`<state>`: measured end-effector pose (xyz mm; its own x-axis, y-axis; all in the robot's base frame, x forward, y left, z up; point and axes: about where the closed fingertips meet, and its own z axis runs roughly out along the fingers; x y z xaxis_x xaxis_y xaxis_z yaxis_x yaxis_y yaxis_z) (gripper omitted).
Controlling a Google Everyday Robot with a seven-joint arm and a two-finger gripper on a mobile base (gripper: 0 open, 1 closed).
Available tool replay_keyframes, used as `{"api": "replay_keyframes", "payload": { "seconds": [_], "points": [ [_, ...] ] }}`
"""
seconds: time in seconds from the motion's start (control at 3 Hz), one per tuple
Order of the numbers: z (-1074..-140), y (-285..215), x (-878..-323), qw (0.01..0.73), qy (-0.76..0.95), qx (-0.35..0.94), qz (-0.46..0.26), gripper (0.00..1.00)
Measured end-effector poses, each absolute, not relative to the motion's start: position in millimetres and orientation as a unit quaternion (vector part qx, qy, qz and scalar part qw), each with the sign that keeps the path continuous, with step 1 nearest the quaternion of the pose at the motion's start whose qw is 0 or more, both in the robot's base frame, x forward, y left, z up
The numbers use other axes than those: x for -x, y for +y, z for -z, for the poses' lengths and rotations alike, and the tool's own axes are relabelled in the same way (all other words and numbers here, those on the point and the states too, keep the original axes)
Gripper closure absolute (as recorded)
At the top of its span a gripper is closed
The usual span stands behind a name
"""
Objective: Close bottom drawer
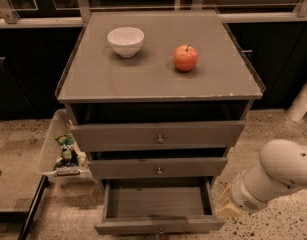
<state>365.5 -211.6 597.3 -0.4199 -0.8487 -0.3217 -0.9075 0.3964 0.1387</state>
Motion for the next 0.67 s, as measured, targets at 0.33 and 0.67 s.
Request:
{"api": "replay_keyframes", "payload": {
  "seconds": [0.33, 0.67],
  "points": [
    [-522.6, -209.7, -365.4, 0.139, 0.828, 0.507, -0.195, 1.0],
    [-522.9, -209.8, -365.5, 0.139, 0.828, 0.508, -0.194, 1.0]
  ]
}}
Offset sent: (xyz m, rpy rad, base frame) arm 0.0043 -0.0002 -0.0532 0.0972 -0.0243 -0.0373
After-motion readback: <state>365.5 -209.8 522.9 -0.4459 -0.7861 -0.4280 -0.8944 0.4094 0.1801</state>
